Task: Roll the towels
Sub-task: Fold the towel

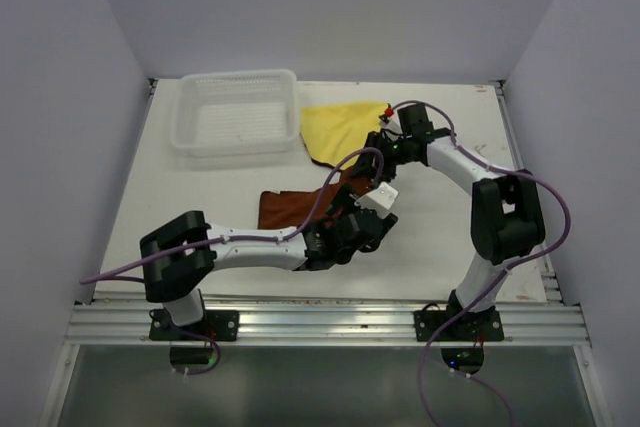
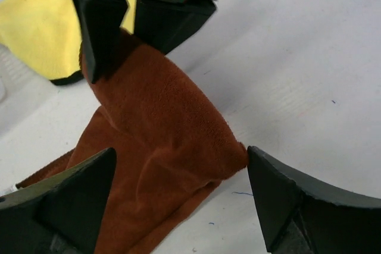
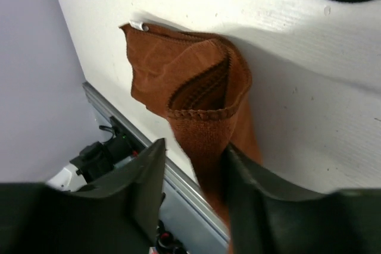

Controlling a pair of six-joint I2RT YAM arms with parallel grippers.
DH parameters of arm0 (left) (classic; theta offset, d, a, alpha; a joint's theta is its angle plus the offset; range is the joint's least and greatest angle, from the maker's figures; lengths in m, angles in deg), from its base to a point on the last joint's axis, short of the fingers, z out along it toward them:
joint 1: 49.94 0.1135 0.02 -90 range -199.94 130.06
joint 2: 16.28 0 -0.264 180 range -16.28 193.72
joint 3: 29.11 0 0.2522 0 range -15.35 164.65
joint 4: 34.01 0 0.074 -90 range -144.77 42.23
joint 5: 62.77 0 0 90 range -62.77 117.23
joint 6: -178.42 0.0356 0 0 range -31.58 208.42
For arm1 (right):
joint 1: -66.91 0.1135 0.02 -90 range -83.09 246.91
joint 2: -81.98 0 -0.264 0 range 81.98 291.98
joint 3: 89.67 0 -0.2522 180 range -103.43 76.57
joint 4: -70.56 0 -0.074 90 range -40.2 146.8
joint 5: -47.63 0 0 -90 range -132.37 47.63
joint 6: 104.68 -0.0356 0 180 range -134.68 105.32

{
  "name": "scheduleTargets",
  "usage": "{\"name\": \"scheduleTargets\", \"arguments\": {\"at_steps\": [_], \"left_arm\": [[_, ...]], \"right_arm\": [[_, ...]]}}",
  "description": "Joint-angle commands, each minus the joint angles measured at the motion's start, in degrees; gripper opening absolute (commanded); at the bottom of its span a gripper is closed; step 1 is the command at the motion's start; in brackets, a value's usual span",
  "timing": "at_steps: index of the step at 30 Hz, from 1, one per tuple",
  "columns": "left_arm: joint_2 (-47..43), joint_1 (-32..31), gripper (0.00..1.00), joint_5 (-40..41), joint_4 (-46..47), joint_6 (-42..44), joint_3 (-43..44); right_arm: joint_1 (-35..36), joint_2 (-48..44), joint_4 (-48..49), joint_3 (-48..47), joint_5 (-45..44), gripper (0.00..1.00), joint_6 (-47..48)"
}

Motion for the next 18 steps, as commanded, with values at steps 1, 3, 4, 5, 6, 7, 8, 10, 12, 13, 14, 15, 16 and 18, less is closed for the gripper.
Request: {"name": "scheduleTargets", "arguments": {"at_steps": [1, 3, 4, 5, 6, 7, 8, 10, 12, 13, 14, 15, 16, 18], "left_arm": [[-1.2, -0.5, 0.97, -5.5, 7.5, 3.4, 1.7], [-2.6, -0.5, 0.99, -6.6, 7.2, 4.2, 1.7], [-3.3, -0.5, 1.00, -6.6, 6.8, 4.8, 1.7], [-4.1, -0.5, 1.00, -6.7, 5.9, 4.9, 1.7], [-6.0, -0.5, 0.99, -7.3, 5.9, 5.1, 1.1], [-7.0, -0.4, 0.99, -7.3, 5.8, 5.6, 0.7], [-8.2, -0.4, 1.00, -7.3, 5.6, 5.6, 0.2], [-11.6, 0.4, 1.00, -7.2, 4.8, 4.4, -0.8], [-14.4, 2.1, 0.99, -8.0, 1.7, 2.3, -1.4], [-15.3, 4.9, 1.00, -8.6, 0.5, -0.1, -1.6], [-16.8, 6.6, 1.00, -10.6, -1.4, -1.1, -2.1], [-17.4, 8.4, 1.00, -11.7, -1.7, -1.7, -2.5], [-17.9, 11.8, 0.99, -12.9, -1.7, -2.1, -2.7], [-17.1, 15.0, 0.99, -15.8, -3.9, -2.3, -1.1]], "right_arm": [[-1.7, -2.3, -4.3, -3.8, -1.4, 0.49, 3.6], [-1.8, -2.4, -5.7, -5.1, -3.3, 0.55, 4.1], [-1.9, -2.5, -7.8, -5.7, -5.6, 0.59, 5.1], [-1.9, -2.5, -9.1, -6.4, -7.5, 0.61, 5.8], [-2.0, -2.8, -10.1, -7.5, -9.0, 0.63, 6.4], [-2.1, -3.4, -11.5, -7.7, -10.5, 0.66, 7.2], [-2.2, -3.8, -12.1, -7.7, -14.7, 0.67, 7.3], [-2.5, -4.6, -13.3, -7.7, -19.1, 0.69, 8.2], [-2.7, -6.6, -13.0, -6.0, -23.5, 0.69, 8.0], [-2.7, -7.5, -11.9, -4.9, -24.6, 0.70, 7.8], [-2.7, -9.5, -11.1, -2.0, -26.8, 0.72, 7.1], [-2.7, -10.8, -10.1, -0.2, -27.4, 0.73, 7.1], [-2.7, -12.0, -7.8, 1.6, -27.6, 0.73, 6.3], [-2.7, -15.2, -5.6, 7.7, -27.2, 0.73, 4.6]]}}
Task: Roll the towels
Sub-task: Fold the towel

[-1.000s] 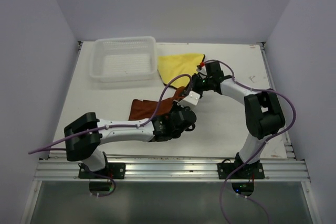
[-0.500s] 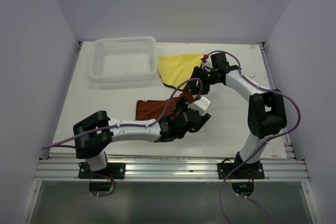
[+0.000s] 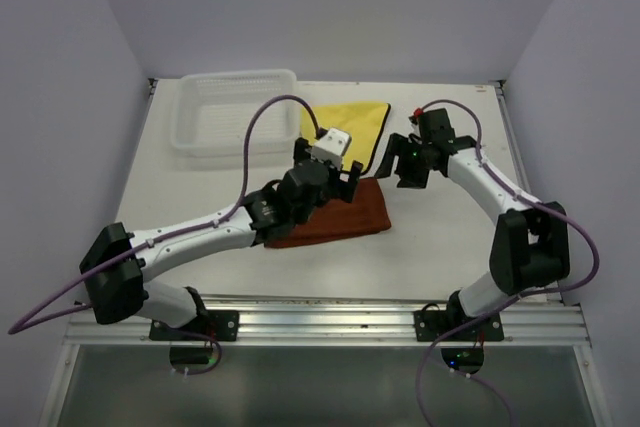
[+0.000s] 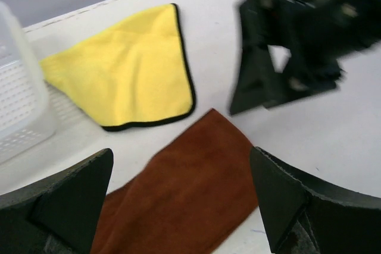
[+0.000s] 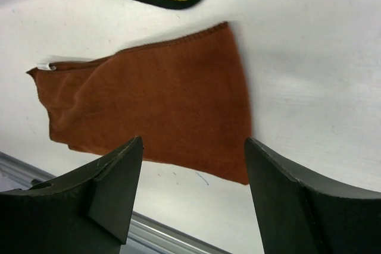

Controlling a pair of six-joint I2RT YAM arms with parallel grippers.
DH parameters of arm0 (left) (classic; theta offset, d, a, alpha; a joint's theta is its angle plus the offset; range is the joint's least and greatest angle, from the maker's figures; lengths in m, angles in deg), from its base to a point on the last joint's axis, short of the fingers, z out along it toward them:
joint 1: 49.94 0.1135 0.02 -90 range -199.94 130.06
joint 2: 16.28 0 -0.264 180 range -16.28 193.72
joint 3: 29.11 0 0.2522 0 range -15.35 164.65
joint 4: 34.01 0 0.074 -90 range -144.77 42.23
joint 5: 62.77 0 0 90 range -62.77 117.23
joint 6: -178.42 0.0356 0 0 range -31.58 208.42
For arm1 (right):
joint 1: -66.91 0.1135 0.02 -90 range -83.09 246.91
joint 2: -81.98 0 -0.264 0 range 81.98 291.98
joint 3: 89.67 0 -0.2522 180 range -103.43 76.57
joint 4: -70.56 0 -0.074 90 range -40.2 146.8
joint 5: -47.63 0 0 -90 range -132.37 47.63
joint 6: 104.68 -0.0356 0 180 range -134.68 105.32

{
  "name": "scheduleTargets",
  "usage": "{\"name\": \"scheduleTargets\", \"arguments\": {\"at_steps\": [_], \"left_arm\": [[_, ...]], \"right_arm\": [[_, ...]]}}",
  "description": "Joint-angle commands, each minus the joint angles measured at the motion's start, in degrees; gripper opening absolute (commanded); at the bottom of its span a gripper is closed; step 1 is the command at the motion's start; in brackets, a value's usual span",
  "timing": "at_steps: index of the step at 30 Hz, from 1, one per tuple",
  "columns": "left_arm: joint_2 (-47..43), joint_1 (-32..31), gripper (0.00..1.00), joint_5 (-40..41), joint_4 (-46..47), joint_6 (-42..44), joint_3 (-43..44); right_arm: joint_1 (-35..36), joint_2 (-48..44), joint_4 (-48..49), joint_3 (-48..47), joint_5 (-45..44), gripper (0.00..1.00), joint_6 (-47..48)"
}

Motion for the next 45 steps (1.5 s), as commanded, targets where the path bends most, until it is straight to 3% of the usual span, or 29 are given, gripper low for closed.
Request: {"name": "scheduleTargets", "arguments": {"at_steps": [1, 9, 16, 19, 20, 24, 31, 35, 40, 43, 45], "left_arm": [[0.7, 7.6, 0.99, -5.1, -6.2, -3.4, 1.5], [14.0, 12.4, 1.00, -15.5, -14.7, -4.6, 18.3], [26.8, 12.7, 0.98, -21.6, -23.1, -5.3, 33.9], [30.5, 12.8, 0.96, -23.3, -25.7, -6.3, 37.3], [31.4, 12.8, 0.96, -23.5, -27.0, -6.7, 37.8], [35.7, 12.7, 0.92, -26.5, -28.2, -8.2, 39.0], [43.5, 12.0, 0.82, -28.9, -31.2, -9.9, 44.8], [49.2, 10.8, 0.78, -27.7, -35.7, -9.9, 52.9], [52.5, 9.9, 0.73, -26.4, -37.7, -11.1, 57.0], [54.4, 9.8, 0.61, -25.3, -39.8, -11.5, 59.1], [54.7, 9.6, 0.48, -24.3, -40.0, -11.8, 59.1]], "right_arm": [[-0.3, -5.8, 5.4, 8.0, -4.0, 0.73, -2.0], [-2.4, -12.0, 22.5, 29.0, 4.3, 0.62, -8.6], [-4.6, -6.7, 32.8, 33.5, 10.4, 0.54, -11.0], [-4.7, -5.7, 35.4, 34.8, 12.1, 0.43, -11.7], [-4.7, -5.1, 35.8, 35.6, 12.4, 0.33, -12.1], [-4.7, -3.9, 38.3, 37.9, 13.7, 0.19, -12.2], [-4.7, -5.1, 42.4, 42.9, 10.0, 0.02, -10.3], [-4.7, -7.3, 42.9, 45.9, 6.8, 0.00, -9.0], [-4.7, -11.8, 41.5, 47.3, 4.0, 0.00, -8.7], [-4.7, -14.4, 40.6, 47.7, 3.1, 0.00, -8.5], [-4.6, -15.3, 40.3, 47.9, 2.6, 0.00, -8.3]]}}
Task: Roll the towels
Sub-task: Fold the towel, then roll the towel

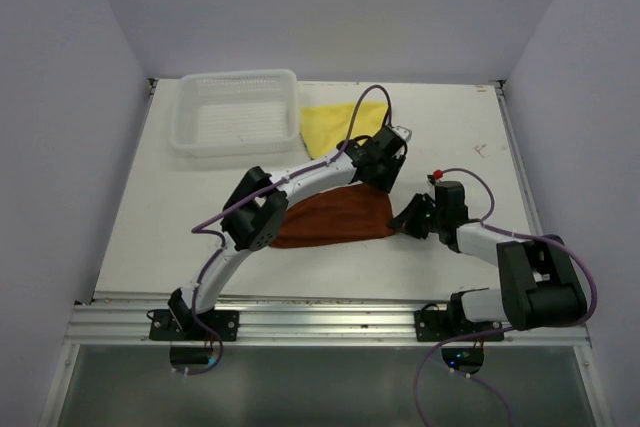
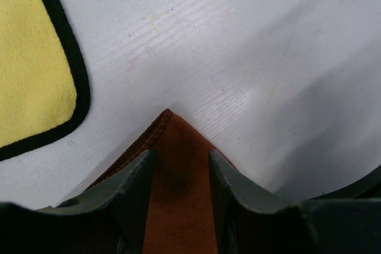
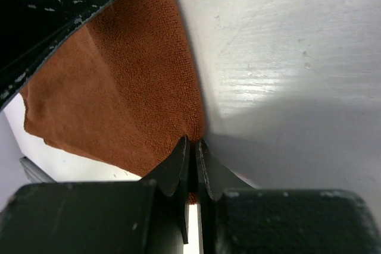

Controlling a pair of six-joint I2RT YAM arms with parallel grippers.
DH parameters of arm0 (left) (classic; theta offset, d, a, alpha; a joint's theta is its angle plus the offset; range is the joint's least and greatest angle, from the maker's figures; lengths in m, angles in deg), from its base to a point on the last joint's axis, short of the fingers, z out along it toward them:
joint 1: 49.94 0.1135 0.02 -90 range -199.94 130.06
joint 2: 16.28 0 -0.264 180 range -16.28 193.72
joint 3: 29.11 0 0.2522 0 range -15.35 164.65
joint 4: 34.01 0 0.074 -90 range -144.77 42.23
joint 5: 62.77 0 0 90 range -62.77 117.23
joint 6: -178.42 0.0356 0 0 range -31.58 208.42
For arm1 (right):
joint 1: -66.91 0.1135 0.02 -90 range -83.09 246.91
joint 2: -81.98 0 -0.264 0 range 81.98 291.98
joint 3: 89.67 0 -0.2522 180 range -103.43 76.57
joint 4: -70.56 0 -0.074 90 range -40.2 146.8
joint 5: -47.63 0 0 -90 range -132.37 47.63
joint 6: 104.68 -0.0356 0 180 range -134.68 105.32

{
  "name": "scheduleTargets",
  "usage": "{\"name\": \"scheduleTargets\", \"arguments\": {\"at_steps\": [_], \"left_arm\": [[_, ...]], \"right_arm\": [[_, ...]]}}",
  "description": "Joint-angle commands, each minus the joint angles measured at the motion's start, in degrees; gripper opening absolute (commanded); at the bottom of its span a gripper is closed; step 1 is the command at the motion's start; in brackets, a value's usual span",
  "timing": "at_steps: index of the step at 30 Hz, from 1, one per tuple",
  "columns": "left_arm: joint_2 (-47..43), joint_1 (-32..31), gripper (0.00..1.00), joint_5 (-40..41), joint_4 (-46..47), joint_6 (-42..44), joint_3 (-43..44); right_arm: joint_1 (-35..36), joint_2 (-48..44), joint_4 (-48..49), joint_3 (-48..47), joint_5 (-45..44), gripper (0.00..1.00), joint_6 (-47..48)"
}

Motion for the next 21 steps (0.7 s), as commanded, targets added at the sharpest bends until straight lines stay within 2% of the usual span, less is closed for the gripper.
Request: {"name": "scheduleTargets", "arguments": {"at_steps": [1, 2, 3, 8, 10, 14, 17, 21], "left_arm": [[1.3, -0.2, 0.44, 1.9, -2.9, -1.4, 2.6], [1.4, -0.3, 0.38, 2.3, -2.9, -1.6, 2.5], [1.4, -0.6, 0.36, 2.8, -2.9, -2.2, 2.5], [1.3, -1.9, 0.36, 4.2, -1.8, -2.8, 2.6], [1.6, -2.1, 0.39, 3.9, -1.8, -3.4, 2.7], [1.8, -2.1, 0.52, 5.0, -1.1, -4.2, 2.5], [0.1, -2.9, 0.56, 8.8, 0.2, -4.1, 1.5], [-0.3, -3.1, 0.58, 9.7, 1.6, -4.1, 1.2]], "right_arm": [[0.1, -1.9, -3.2, 1.0, -4.9, 0.00, 2.3], [0.1, -2.0, -3.2, 1.2, -5.0, 0.00, 2.2], [0.1, -2.0, -3.2, 1.2, -5.0, 0.00, 2.3], [0.2, -1.7, -2.8, 1.4, -4.5, 0.00, 2.2], [0.2, -2.0, -2.8, 1.6, -4.5, 0.00, 2.3], [0.4, -2.8, -2.8, 2.0, -4.8, 0.00, 2.2], [0.5, -2.8, -2.8, 2.0, -5.0, 0.00, 2.2], [0.5, -2.8, -2.6, 2.2, -5.0, 0.00, 2.1]]}}
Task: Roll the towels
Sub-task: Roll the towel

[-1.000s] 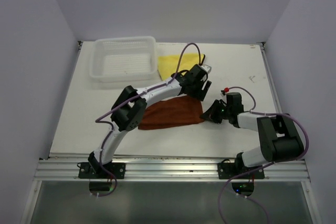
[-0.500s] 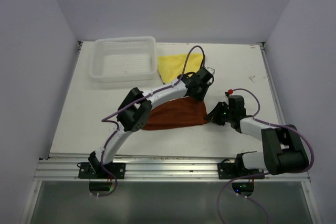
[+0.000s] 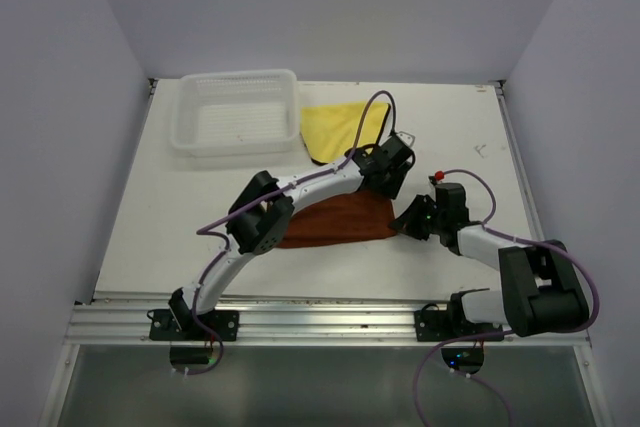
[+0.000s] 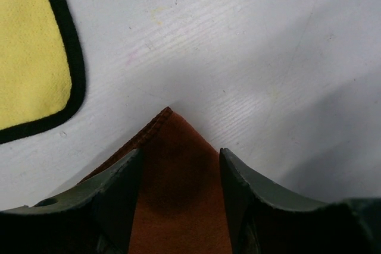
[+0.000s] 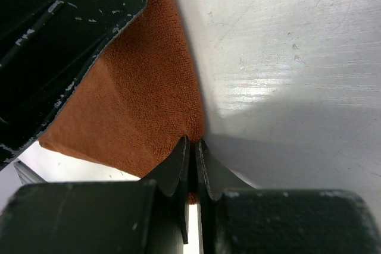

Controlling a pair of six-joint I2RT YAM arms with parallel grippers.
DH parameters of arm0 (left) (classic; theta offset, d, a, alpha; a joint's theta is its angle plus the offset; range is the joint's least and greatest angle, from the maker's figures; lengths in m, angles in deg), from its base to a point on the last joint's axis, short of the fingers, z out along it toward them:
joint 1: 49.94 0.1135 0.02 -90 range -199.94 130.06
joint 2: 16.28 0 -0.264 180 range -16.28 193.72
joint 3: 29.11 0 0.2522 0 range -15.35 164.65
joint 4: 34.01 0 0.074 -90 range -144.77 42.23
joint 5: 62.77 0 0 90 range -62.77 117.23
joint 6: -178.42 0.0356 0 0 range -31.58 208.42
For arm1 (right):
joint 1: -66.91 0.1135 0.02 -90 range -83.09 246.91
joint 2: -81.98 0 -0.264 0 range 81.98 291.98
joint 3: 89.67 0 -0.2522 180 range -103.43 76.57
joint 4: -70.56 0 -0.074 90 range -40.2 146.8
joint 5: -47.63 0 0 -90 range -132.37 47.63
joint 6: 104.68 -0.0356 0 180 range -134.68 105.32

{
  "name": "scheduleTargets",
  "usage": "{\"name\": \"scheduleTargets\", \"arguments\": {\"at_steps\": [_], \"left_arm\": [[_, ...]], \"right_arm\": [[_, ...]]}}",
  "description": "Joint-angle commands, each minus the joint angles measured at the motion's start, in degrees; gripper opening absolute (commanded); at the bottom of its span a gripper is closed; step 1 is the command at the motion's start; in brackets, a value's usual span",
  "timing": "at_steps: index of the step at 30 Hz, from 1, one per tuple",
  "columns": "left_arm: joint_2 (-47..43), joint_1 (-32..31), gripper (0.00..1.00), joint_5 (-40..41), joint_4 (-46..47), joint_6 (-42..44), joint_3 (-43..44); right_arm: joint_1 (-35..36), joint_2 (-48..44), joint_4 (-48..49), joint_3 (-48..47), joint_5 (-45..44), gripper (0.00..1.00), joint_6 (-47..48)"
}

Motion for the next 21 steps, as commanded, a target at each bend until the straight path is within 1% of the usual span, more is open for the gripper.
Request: {"name": "scheduleTargets", "arguments": {"at_steps": [1, 6, 10, 13, 15, 16, 18, 21], "left_arm": [[-1.3, -0.3, 0.58, 2.7, 2.1, -0.9, 0.8], [3.4, -0.3, 0.57, 2.5, -0.3, -1.4, 2.7], [5.3, -0.3, 0.51, 3.0, -1.4, -1.8, 2.5], [6.4, -0.3, 0.49, 3.7, -2.0, -1.8, 3.1], [7.5, -0.3, 0.49, 4.1, -2.7, -1.8, 4.0], [8.0, -0.3, 0.49, 4.3, -3.4, -1.8, 4.5], [8.8, -0.3, 0.40, 4.7, -3.9, -1.8, 5.1], [8.2, -0.3, 0.22, 5.4, -3.5, -2.1, 4.2]], "right_arm": [[0.2, -0.8, -1.7, 1.2, -3.3, 0.00, 1.7], [0.2, -2.2, -2.3, 1.5, -3.7, 0.00, 1.7], [1.0, -3.6, -3.2, 1.5, -5.0, 0.00, 2.0], [3.0, -5.0, -5.0, 1.0, -6.7, 0.00, 2.5], [4.6, -5.8, -6.1, 0.3, -9.6, 0.00, 3.3], [6.5, -6.7, -7.8, 0.0, -10.7, 0.00, 3.6], [9.7, -7.5, -10.5, -1.1, -14.7, 0.00, 4.3], [12.0, -9.6, -13.6, -2.0, -19.4, 0.00, 4.5]]}}
